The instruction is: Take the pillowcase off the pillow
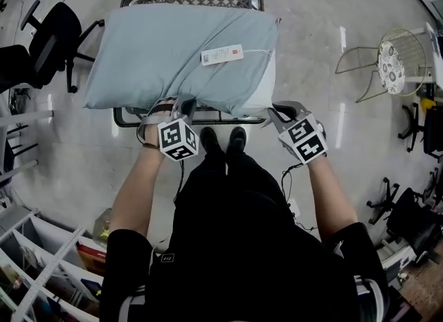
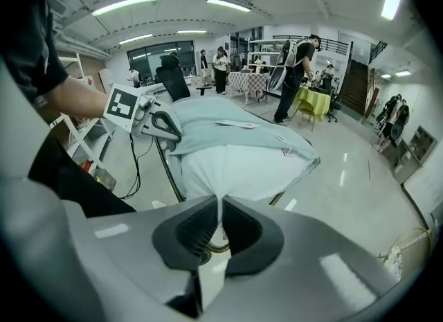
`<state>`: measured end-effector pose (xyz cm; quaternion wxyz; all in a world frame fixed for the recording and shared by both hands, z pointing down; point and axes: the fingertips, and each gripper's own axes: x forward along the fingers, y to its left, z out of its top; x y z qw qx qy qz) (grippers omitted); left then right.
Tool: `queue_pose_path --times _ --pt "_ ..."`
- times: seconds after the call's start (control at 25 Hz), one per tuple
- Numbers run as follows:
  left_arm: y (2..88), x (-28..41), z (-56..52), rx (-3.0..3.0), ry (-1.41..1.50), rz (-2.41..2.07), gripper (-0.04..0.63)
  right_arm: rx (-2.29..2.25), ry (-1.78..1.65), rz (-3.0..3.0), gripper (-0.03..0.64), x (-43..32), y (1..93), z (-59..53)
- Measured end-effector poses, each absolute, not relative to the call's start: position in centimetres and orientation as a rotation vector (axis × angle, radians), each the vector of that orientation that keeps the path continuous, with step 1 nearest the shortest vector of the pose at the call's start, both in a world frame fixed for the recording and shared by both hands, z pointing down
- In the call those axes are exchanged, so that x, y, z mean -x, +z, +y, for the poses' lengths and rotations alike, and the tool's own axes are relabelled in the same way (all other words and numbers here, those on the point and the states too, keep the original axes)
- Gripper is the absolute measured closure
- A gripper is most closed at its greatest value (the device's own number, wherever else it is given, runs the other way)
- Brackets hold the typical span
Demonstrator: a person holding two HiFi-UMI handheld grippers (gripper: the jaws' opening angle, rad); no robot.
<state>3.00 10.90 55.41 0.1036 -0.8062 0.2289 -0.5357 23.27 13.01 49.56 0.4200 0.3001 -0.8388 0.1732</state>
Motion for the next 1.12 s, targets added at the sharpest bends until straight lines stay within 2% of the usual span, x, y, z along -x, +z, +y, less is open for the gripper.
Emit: queue_pose_path --times 0.24,0.4,0.52,0.6,0.68,0.92,1.12 --pt "56.3 -0.8 10.8 2.387 -1.635 0.745 0.589 -0.735 0.462 -2.093 0.591 -23.7 50.7 13.8" --pt "56.3 -0.3 11.9 2.63 -1.639 0.867 0.589 -0.697 0.488 -2.068 0.588 -23.5 52.0 14.8" --pt "54.4 -1.2 11.5 2.718 -1.554 0.906 0.587 -0.66 0.529 -2.027 0.539 -23.8 53.1 15.6" --pt "52.9 -1.5 10.1 2.707 -1.496 0.901 0.561 -0.683 0.535 -1.996 0.479 -24.6 53.4 15.3" --pt "51.5 -1.7 8.3 2.706 -1.451 0.897 0.543 -0.763 0.535 -1.987 0.505 -25.7 52.8 14.1" --pt "49.8 -3.6 3.1 2.676 -1.421 0.832 0.52 -0.99 0.576 -1.957 0.505 -29.7 51.2 8.7" --pt "50.1 -6.5 -3.0 2.68 -1.432 0.799 0.506 -1.027 0.636 -1.934 0.503 -31.1 53.4 3.2"
